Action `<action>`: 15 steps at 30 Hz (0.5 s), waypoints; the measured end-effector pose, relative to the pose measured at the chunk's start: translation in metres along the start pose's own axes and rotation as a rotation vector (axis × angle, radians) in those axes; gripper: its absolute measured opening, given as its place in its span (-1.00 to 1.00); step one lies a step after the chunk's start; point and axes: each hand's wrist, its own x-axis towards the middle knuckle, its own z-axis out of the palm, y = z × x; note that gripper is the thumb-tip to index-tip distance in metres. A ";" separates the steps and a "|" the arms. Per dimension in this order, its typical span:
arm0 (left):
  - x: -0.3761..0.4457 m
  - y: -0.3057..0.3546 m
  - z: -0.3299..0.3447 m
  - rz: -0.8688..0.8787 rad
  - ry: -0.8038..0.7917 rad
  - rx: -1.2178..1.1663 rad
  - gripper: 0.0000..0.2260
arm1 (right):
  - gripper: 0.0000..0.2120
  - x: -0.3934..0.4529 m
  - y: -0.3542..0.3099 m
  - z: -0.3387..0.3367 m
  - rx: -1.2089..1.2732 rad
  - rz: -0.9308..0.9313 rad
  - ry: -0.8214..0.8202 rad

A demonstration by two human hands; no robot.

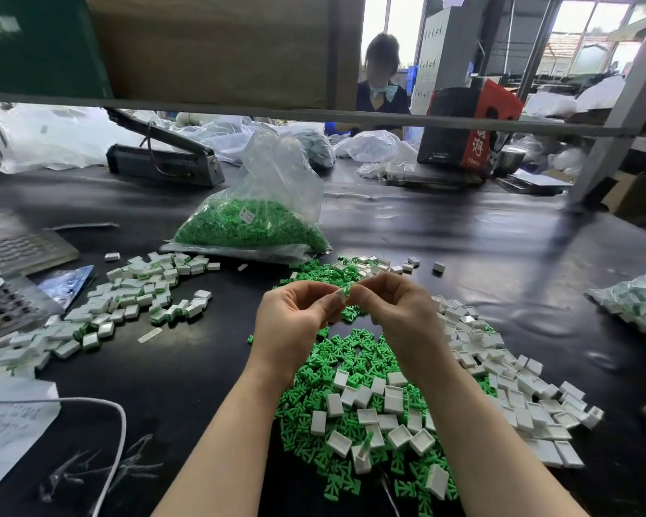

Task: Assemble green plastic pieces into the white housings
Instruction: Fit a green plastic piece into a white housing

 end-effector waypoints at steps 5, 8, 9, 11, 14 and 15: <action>-0.001 0.002 -0.001 0.006 -0.020 0.032 -0.93 | -0.94 0.001 0.000 -0.002 0.015 0.019 -0.051; -0.001 0.003 0.000 0.012 -0.014 0.044 -0.94 | -0.91 0.001 0.001 -0.003 0.119 0.080 -0.096; -0.001 0.003 0.001 0.015 -0.014 0.040 -0.95 | -0.84 0.001 0.001 -0.003 0.156 0.103 -0.103; -0.002 0.005 0.002 0.016 -0.028 0.025 -0.95 | -0.73 0.001 0.001 -0.002 0.183 0.151 -0.116; -0.003 0.005 0.003 0.003 -0.038 0.003 -0.96 | -0.67 0.000 0.002 -0.002 0.233 0.247 -0.175; -0.003 0.006 0.003 -0.004 -0.034 -0.003 -0.96 | -0.66 0.000 0.003 -0.003 0.257 0.276 -0.209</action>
